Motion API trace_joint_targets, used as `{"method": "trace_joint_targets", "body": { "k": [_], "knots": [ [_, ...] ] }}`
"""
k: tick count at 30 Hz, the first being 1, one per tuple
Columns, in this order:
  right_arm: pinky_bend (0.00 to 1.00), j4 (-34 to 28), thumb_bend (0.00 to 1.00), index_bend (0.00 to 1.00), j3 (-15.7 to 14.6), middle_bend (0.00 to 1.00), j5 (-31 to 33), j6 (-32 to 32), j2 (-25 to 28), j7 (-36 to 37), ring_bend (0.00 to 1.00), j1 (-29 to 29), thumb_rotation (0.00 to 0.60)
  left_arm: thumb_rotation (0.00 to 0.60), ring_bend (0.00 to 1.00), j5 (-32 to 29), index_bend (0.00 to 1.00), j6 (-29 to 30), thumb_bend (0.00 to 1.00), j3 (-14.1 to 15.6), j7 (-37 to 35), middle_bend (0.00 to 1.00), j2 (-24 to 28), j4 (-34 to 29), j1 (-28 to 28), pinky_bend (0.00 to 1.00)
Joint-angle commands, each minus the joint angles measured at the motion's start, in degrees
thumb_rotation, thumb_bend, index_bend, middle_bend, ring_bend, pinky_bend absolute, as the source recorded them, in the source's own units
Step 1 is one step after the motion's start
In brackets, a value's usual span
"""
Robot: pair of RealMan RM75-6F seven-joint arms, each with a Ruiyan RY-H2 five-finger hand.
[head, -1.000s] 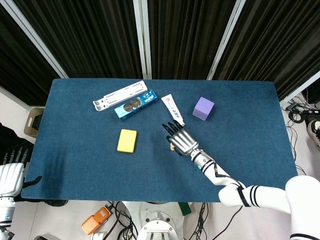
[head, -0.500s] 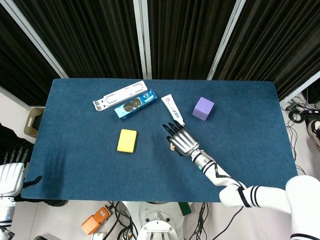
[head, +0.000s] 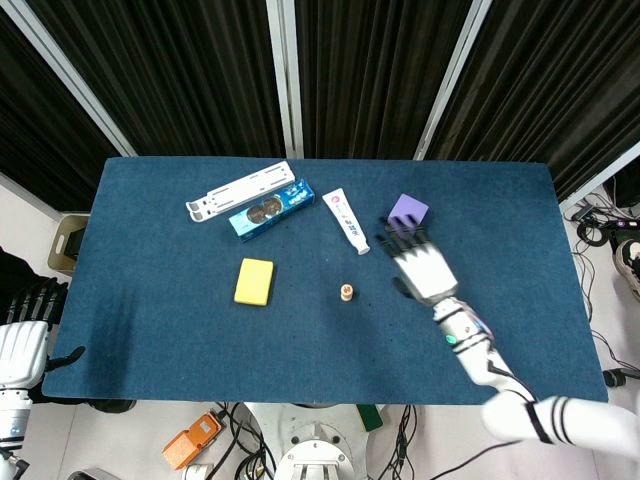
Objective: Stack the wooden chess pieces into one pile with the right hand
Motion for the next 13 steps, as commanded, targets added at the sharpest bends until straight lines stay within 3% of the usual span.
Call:
{"method": "trace_joint_targets", "body": {
  "k": [1, 7, 13],
  "knots": [
    [0.00, -4.54, 0.37, 0.06, -4.06, 0.00, -4.74, 12.77, 8.07, 5.58, 0.00, -11.29, 0.600, 0.600, 0.00, 0.63, 0.08, 0.59, 0.00, -0.14, -0.30, 0.01, -0.06, -0.16, -0.14, 0.00],
    [0.00, -3.22, 0.37, 0.00, -9.12, 0.00, -7.68, 22.48, 12.10, 15.49, 0.00, -23.01, 0.600, 0.600, 0.00, 2.02, 0.08, 2.00, 0.00, -0.20, -0.53, 0.01, -0.24, -1.13, -0.27, 0.00],
    [0.00, -0.19, 0.37, 0.00, -10.91, 0.00, -9.83, 25.81, 12.54, 21.75, 0.00, -29.21, 0.600, 0.600, 0.00, 3.21, 0.08, 2.64, 0.00, -0.06, -0.51, 0.01, -0.17, -2.05, -0.56, 0.00]
  ]
}}
